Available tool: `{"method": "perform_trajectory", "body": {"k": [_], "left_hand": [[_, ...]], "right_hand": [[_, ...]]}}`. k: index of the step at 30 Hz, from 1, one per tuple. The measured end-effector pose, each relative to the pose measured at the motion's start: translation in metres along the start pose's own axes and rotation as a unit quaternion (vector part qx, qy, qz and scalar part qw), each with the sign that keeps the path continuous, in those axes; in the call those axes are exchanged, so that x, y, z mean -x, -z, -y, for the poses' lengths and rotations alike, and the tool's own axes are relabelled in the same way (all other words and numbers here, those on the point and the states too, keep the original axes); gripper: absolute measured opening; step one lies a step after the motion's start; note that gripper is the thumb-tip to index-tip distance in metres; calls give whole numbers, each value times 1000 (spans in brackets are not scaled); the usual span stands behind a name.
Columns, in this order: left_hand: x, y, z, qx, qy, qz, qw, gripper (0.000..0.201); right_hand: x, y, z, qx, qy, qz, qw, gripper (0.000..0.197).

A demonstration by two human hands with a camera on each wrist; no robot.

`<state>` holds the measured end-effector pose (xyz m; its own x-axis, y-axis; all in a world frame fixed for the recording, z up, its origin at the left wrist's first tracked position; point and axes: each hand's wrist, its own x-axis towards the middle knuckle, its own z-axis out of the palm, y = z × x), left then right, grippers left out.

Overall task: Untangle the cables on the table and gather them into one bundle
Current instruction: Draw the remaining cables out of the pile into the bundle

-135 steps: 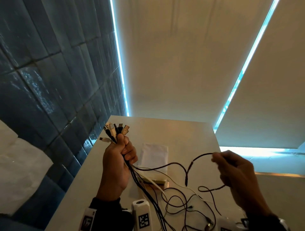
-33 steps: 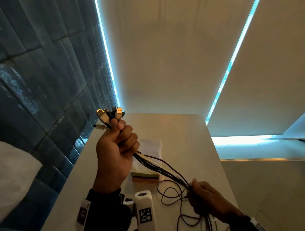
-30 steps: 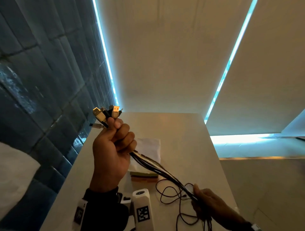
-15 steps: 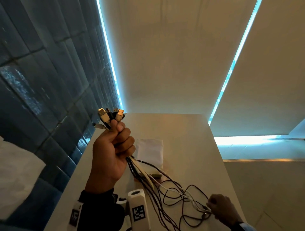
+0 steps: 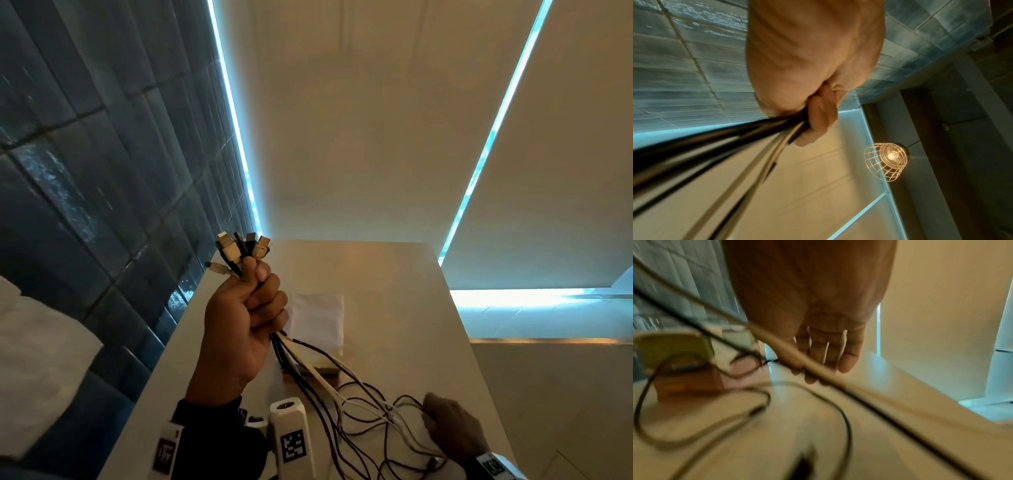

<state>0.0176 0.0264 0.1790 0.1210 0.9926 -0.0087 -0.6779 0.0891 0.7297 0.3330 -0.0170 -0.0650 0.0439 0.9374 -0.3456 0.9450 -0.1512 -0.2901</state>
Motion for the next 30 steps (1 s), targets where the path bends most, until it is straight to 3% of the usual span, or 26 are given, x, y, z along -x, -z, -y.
{"method": "perform_trajectory", "body": {"k": [3, 6, 9, 11, 14, 17, 22, 27, 30], "left_hand": [[-1, -1, 4, -19, 4, 5, 1000, 29], [-1, -5, 11, -47, 13, 8, 999, 28], [-1, -10, 19, -76, 22, 10, 997, 27], [-2, -12, 24, -92, 29, 10, 995, 28], [-2, -16, 31, -132, 41, -4, 990, 30], [-2, -20, 38, -205, 48, -23, 977, 29], [-1, -16, 38, -312, 39, -5, 949, 24], [-1, -12, 41, -350, 20, -16, 936, 34], [0, -14, 41, -321, -18, -41, 946, 30]], "right_hand": [[-4, 38, 18, -114, 63, -44, 990, 19], [-4, 75, 46, -265, 111, -101, 952, 12], [5, 106, 82, -490, 148, -81, 855, 11], [10, 117, 105, -582, 168, -67, 793, 17], [17, 129, 141, -634, 200, -60, 745, 29], [27, 137, 173, -627, 239, -43, 740, 39], [35, 141, 195, -621, 283, 6, 731, 24], [38, 143, 194, -584, 287, -14, 760, 35], [38, 142, 193, -562, 289, 1, 775, 35]]}}
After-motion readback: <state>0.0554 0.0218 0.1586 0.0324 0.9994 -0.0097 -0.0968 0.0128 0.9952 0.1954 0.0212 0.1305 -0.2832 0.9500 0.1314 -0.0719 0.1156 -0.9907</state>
